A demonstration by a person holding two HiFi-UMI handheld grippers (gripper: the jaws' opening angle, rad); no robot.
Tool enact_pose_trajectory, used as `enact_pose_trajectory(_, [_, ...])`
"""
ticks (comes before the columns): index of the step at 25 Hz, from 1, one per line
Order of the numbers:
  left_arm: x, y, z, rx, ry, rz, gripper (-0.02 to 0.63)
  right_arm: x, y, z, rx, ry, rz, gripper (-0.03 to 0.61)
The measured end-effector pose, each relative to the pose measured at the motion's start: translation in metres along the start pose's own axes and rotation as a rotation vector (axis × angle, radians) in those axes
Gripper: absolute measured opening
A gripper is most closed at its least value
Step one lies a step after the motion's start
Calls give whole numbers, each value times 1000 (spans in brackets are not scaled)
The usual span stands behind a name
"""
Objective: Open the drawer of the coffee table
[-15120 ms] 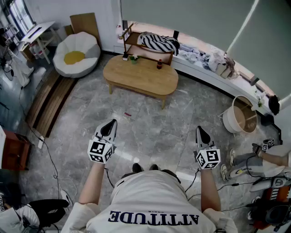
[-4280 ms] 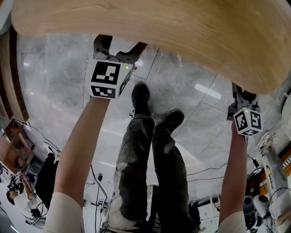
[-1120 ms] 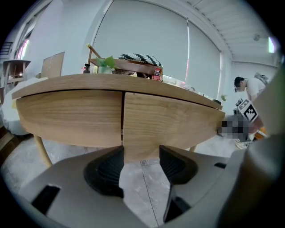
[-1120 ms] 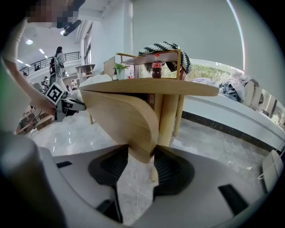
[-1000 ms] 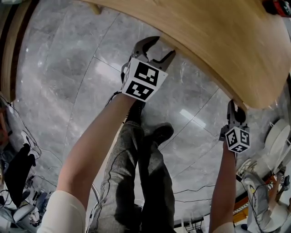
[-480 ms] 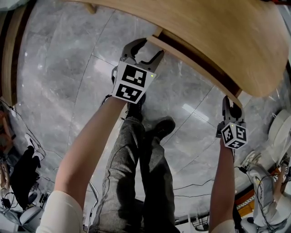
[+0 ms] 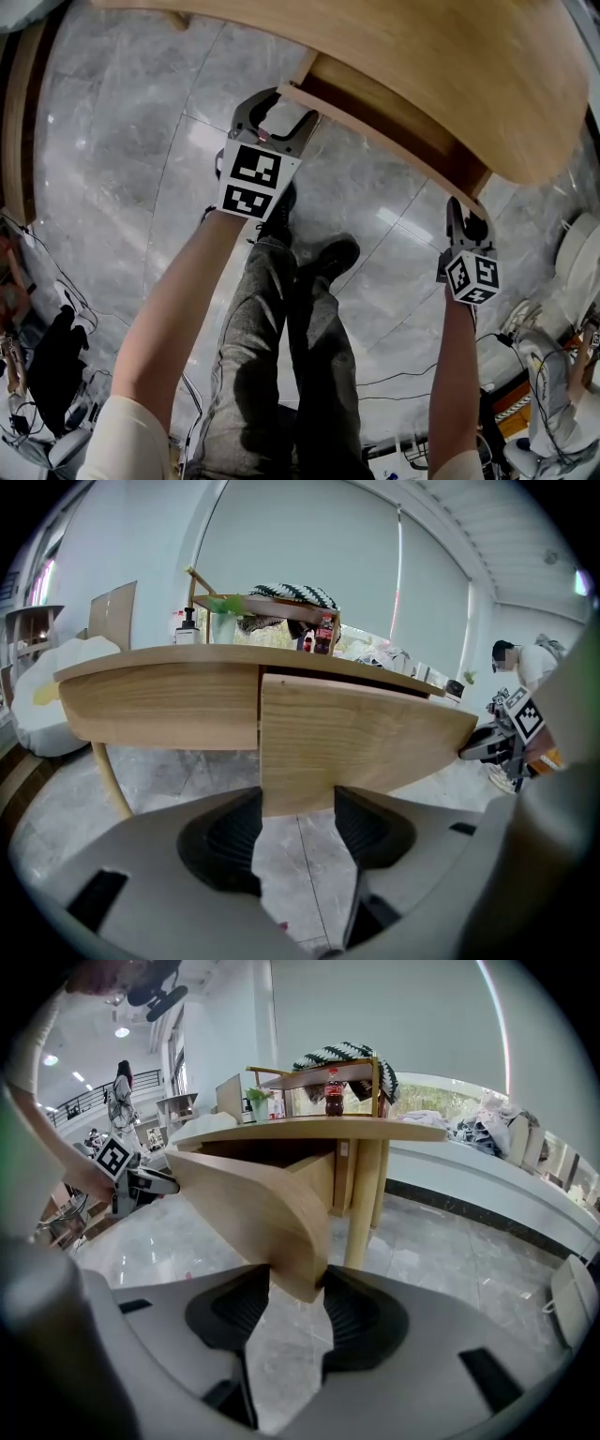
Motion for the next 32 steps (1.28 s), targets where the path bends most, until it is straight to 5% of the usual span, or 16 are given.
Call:
enact_pose_trajectory(19, [28, -19, 6, 23, 0, -63, 255, 24, -14, -22, -22, 27, -62, 198])
enact_pose_trajectory(32, [27, -18, 8, 26, -71, -123, 272, 25, -8, -18, -33, 45, -123, 248])
Point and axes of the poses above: the fingertips, and each gripper's own axes: y forward along the fingers, z to its right, x out of its underside, the point moved 8 cm from there along -y, backward along the fingers, and after that the axes turned 12 degrees about -z, right-handed, at the moved point
